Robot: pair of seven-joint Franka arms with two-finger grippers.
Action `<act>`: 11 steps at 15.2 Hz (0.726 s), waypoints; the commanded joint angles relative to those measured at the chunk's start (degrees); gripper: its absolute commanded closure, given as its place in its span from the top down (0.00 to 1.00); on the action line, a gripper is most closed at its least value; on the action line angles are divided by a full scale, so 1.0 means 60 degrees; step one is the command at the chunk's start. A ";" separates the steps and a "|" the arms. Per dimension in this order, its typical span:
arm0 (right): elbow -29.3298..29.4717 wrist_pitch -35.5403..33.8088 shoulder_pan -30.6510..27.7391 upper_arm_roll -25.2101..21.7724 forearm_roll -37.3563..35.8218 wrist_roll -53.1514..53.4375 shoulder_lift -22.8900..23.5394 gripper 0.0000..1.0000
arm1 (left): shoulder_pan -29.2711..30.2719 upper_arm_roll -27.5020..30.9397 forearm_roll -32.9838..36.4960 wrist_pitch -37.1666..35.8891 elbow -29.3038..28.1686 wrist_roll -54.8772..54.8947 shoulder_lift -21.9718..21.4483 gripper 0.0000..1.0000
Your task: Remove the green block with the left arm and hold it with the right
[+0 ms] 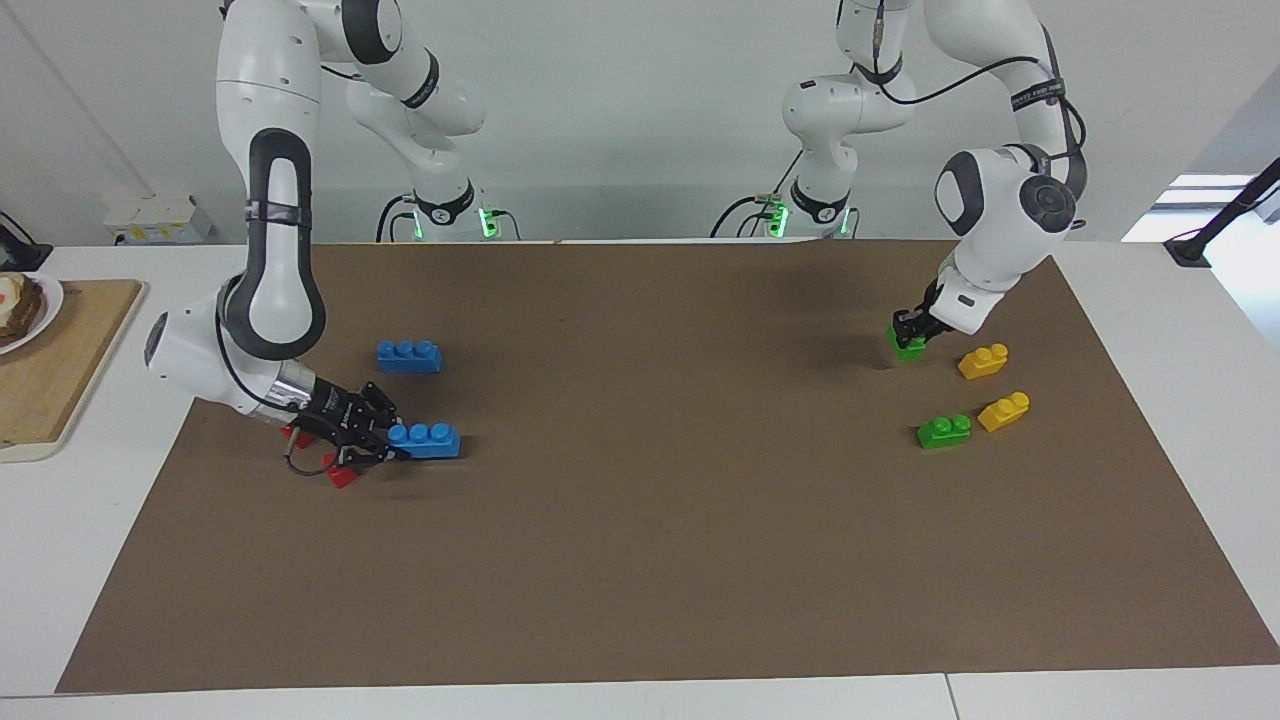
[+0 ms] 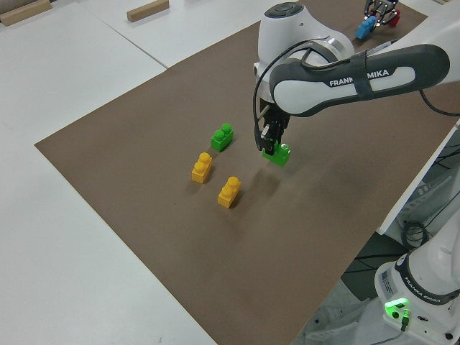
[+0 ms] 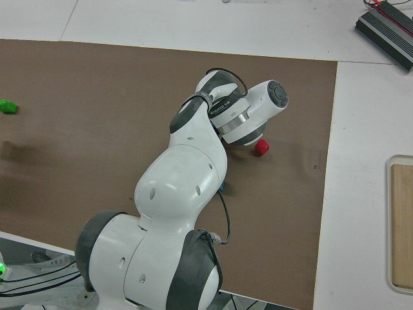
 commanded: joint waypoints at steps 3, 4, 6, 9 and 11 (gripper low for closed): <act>-0.0339 -0.0040 -0.0409 0.0121 -0.0232 -0.0333 -0.0123 0.00 | 0.0290 -0.0081 -0.0137 0.0570 -0.0321 0.0688 -0.0137 0.00; -0.0514 0.0077 -0.0409 0.0121 -0.0218 -0.0538 -0.0153 0.00 | 0.0363 -0.0081 -0.0137 0.0774 -0.0307 0.0748 0.0051 0.00; -0.0662 0.0165 -0.0423 0.0121 -0.0218 -0.0627 -0.0197 0.00 | 0.0407 -0.0081 -0.0122 0.1345 -0.0379 0.0865 0.0374 0.00; -0.0736 0.0180 -0.0409 0.0121 -0.0218 -0.0628 -0.0211 0.00 | 0.0407 -0.0081 -0.0093 0.1479 -0.0380 0.0881 0.0536 0.00; -0.0721 0.0195 -0.0277 0.0121 -0.0218 -0.0613 -0.0211 0.00 | 0.0407 -0.0081 -0.0093 0.1523 -0.0394 0.0808 0.0537 0.00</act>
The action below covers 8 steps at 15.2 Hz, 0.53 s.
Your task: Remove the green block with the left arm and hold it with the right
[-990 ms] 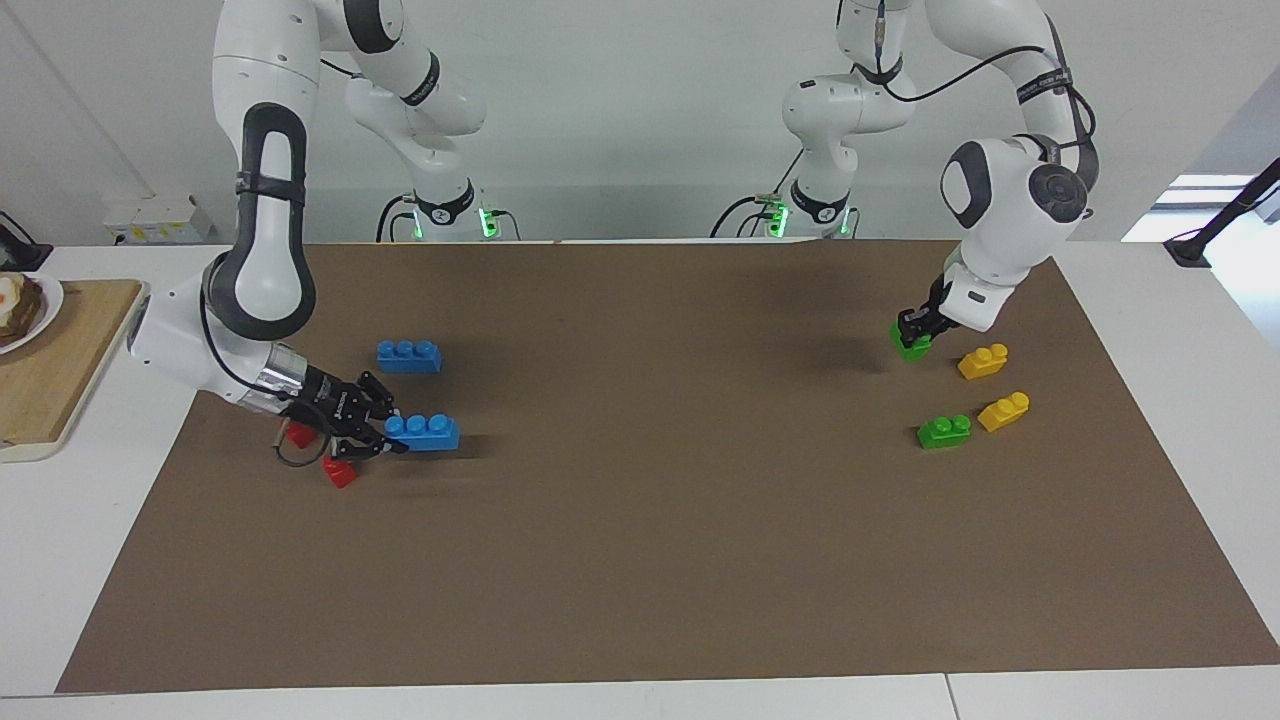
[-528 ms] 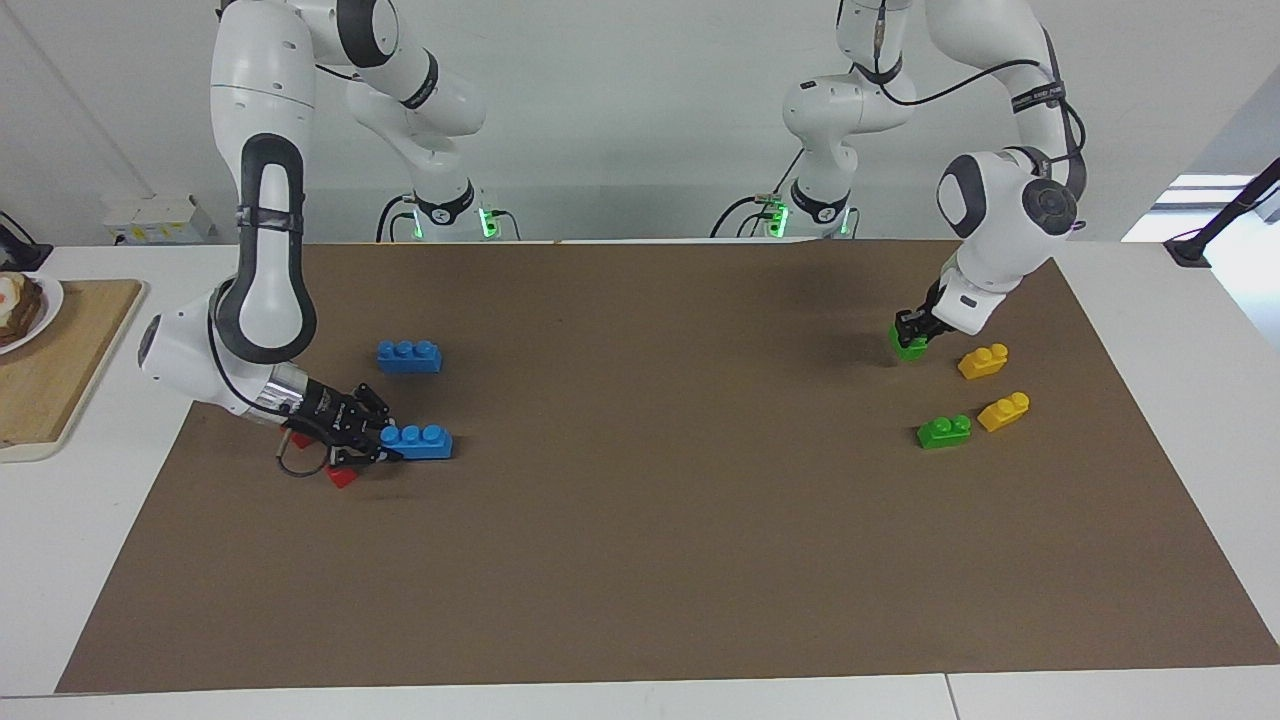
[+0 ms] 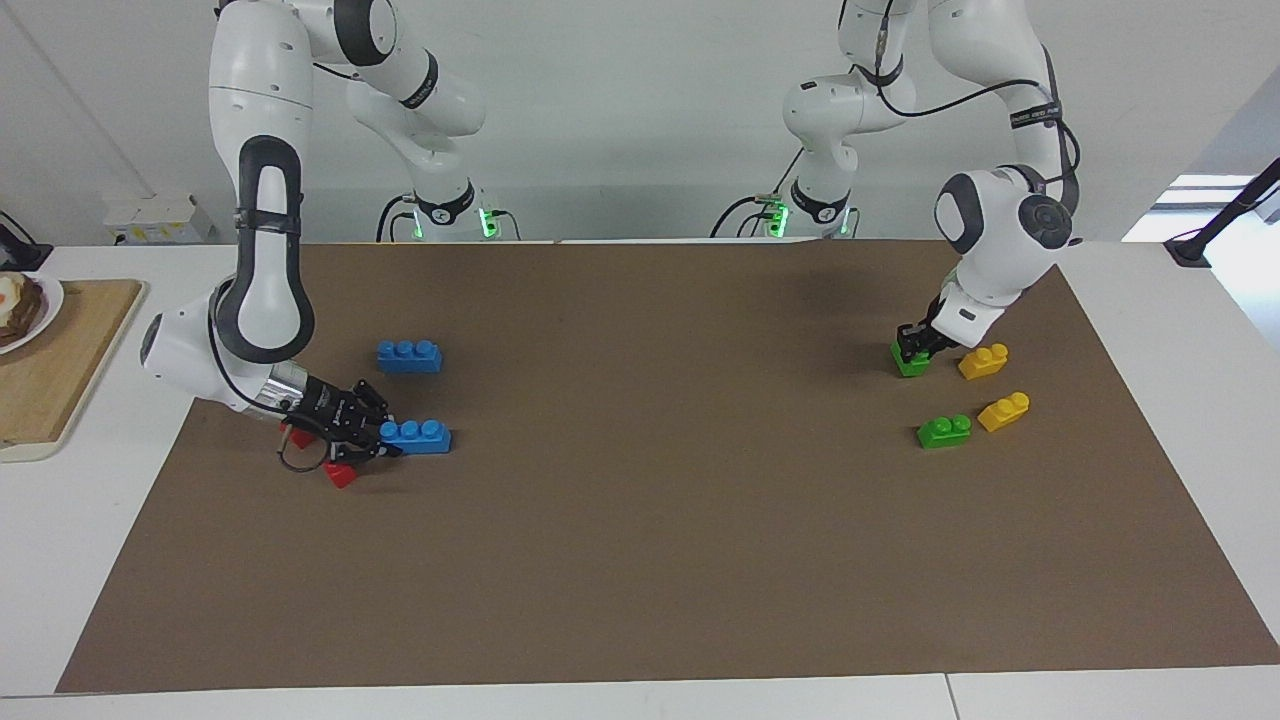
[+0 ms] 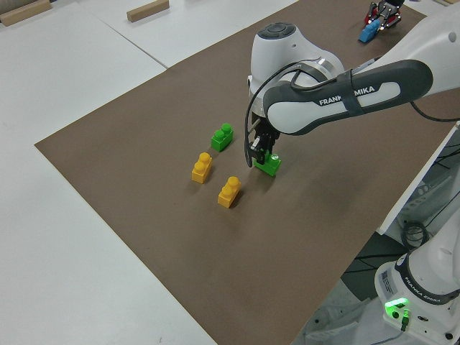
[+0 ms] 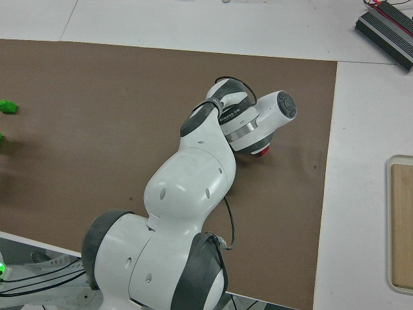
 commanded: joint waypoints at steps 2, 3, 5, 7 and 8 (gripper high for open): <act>-0.0356 0.0202 0.0035 0.0124 -0.0234 -0.0190 -0.0179 0.51 | 0.0144 -0.0082 -0.0093 0.0470 -0.0294 0.0129 -0.0039 0.00; -0.0298 0.0202 0.0094 0.0124 -0.0220 -0.0146 -0.0179 0.64 | 0.0144 -0.0082 -0.0078 0.0718 -0.0440 0.0143 -0.0054 0.09; -0.0210 0.0159 0.0138 0.0124 -0.0219 -0.0044 -0.0325 0.75 | 0.0130 -0.0082 -0.0078 0.0926 -0.0588 0.0129 -0.0039 0.30; -0.0005 0.0027 0.0313 0.0110 -0.0249 0.0336 -0.0530 0.80 | 0.0144 -0.0082 -0.0093 0.0911 -0.0603 0.0143 -0.0054 0.69; 0.0083 0.0012 0.0329 0.0110 -0.0307 0.0570 -0.0618 0.81 | 0.0144 -0.0082 -0.0078 0.0911 -0.0603 0.0114 -0.0054 0.83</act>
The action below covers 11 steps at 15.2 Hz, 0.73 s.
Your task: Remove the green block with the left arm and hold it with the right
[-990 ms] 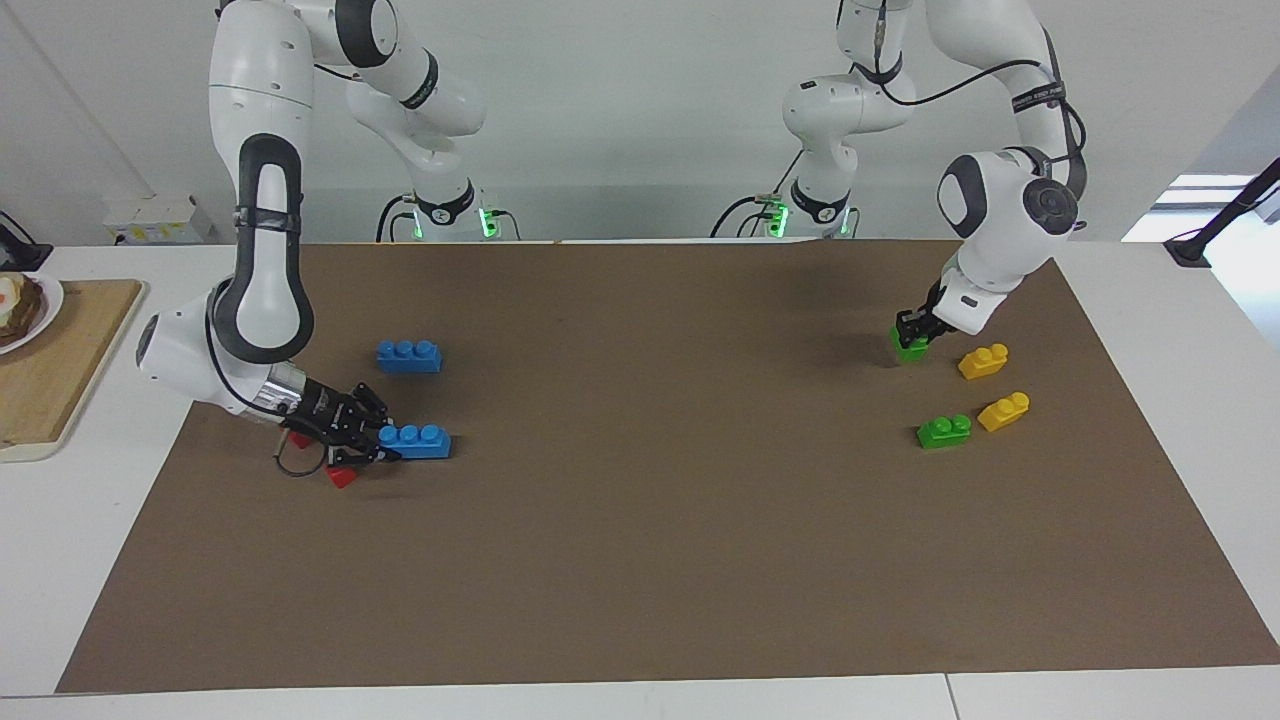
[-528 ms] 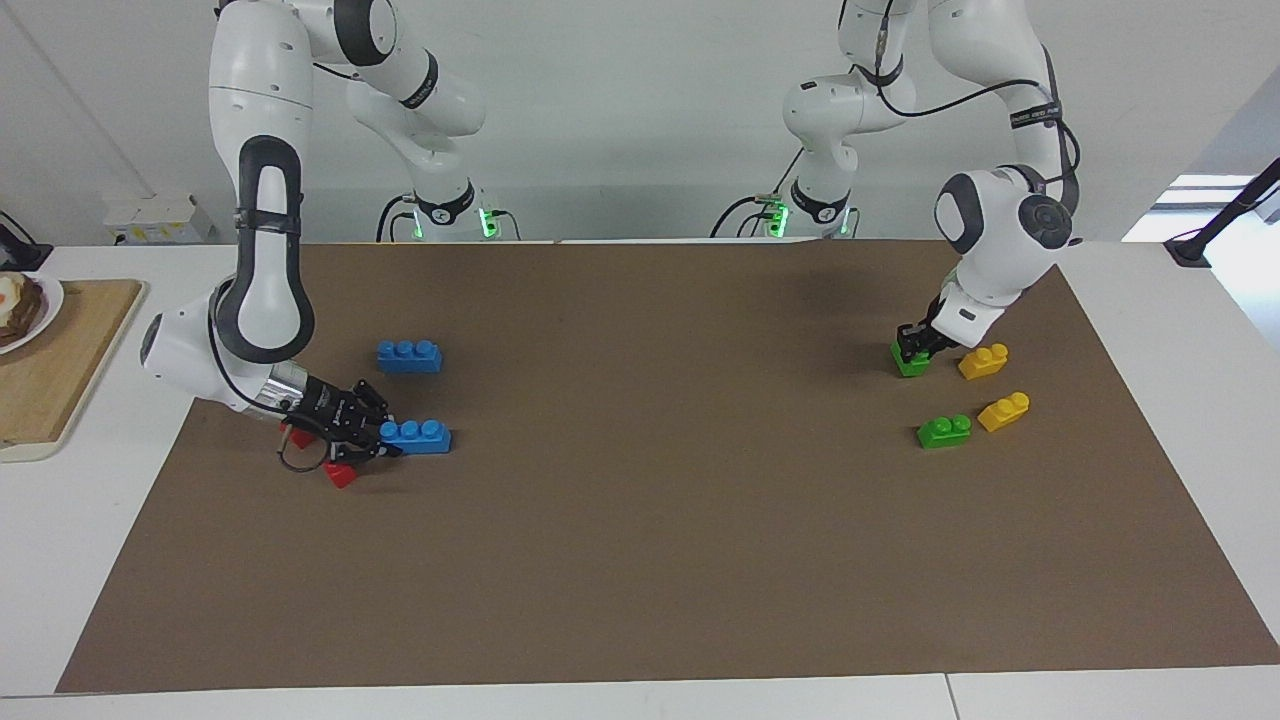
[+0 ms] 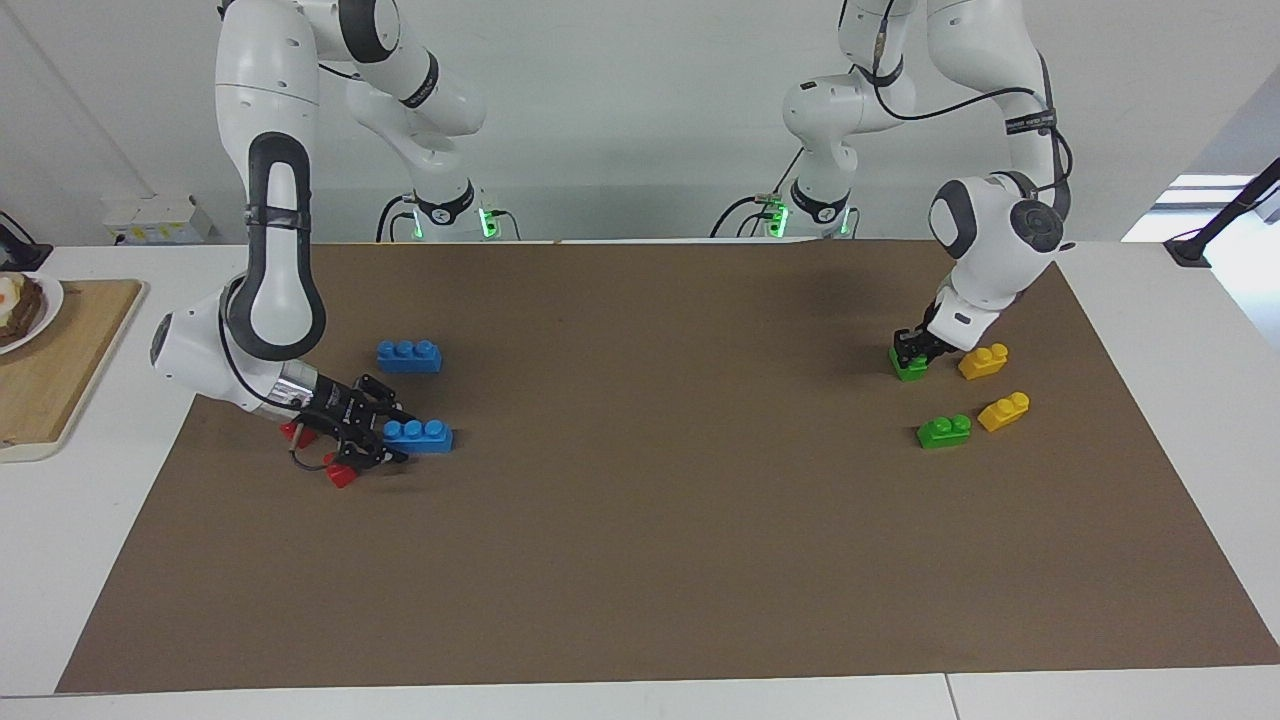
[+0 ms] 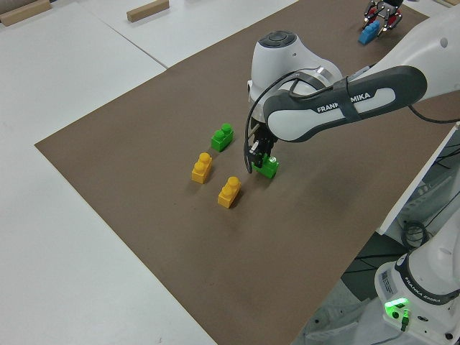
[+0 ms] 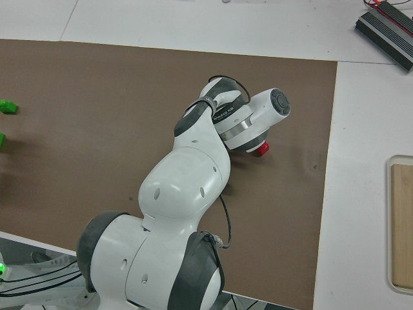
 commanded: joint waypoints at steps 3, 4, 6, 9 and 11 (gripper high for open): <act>0.0449 -0.0342 0.0060 0.0031 -0.0730 0.0999 -0.0602 0.83 | 0.0144 -0.0075 -0.0078 0.0187 -0.0164 0.0100 -0.0087 1.00; 0.0624 -0.0518 0.0060 0.0031 -0.0876 0.1117 -0.0646 0.84 | 0.0130 -0.0075 -0.0078 0.0099 -0.0047 0.0114 -0.0116 1.00; 0.0787 -0.0636 -0.0013 0.0031 -0.1228 0.1162 -0.0966 0.93 | 0.0100 -0.0075 -0.0078 -0.0833 0.0784 0.0114 -0.0189 1.00; 0.1240 -0.0651 0.0060 0.0060 -0.2454 0.1016 -0.1348 0.97 | 0.0071 -0.0075 -0.0078 -0.2534 0.1972 0.0114 -0.0277 1.00; 0.1694 -0.0826 0.0089 0.0178 -0.3365 0.0637 -0.1553 0.98 | 0.0056 -0.0075 -0.0078 -0.3005 0.2296 0.0114 -0.0394 1.00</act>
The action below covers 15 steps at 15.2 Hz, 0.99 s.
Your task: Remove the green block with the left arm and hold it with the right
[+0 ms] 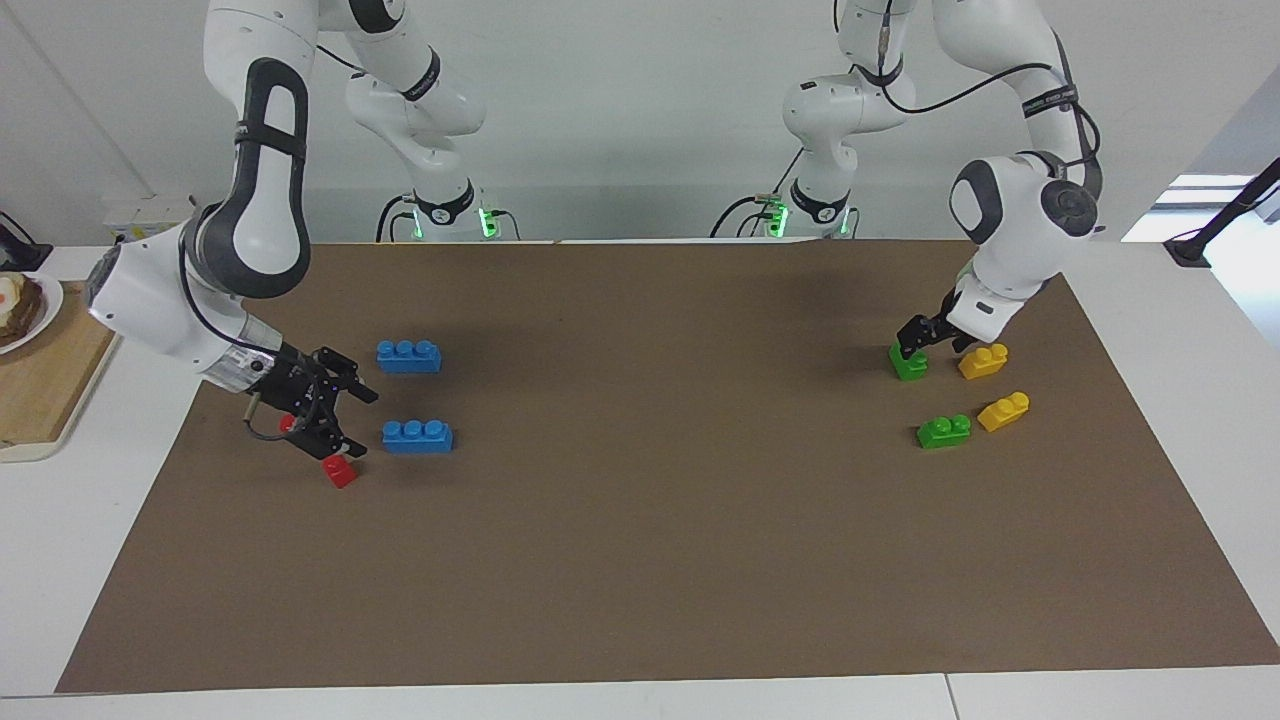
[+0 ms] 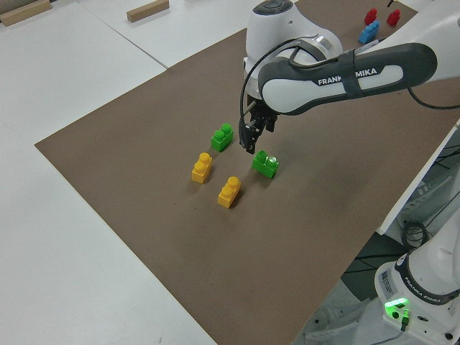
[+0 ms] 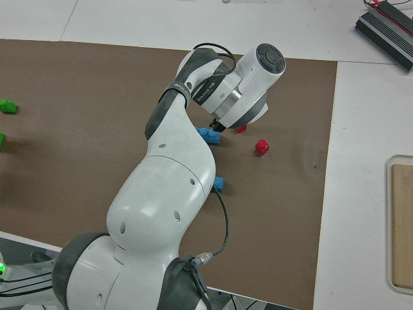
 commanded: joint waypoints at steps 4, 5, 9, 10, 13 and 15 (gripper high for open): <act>0.0867 -0.0989 0.0359 0.0314 -0.2061 -0.1534 -0.1016 0.98 | 0.0029 -0.0045 -0.0078 -0.1012 0.0514 0.0129 -0.0999 1.00; 0.0867 -0.1106 0.0594 0.0329 -0.2633 -0.1740 -0.1352 0.98 | 0.0029 -0.0045 -0.0078 -0.1172 0.0674 0.0115 -0.1147 1.00; 0.0867 -0.1882 0.1035 0.0343 -0.3253 -0.3463 -0.2321 0.99 | -0.0147 -0.0132 -0.0034 -0.2475 0.2210 0.0085 -0.0681 1.00; 0.0867 -0.1971 0.1196 0.0343 -0.3457 -0.4080 -0.2497 0.99 | -0.0089 -0.0089 -0.0034 -0.2913 0.2547 0.0100 -0.0390 1.00; 0.0867 -0.2307 0.1548 0.0343 -0.4278 -0.5252 -0.2863 0.99 | -0.0016 -0.0234 -0.0034 -0.4071 0.4915 0.0100 0.0898 1.00; 0.0867 -0.2541 0.1549 0.0343 -0.4323 -0.6599 -0.2952 0.99 | -0.0059 -0.0206 -0.0034 -0.4541 0.5712 0.0100 0.1180 1.00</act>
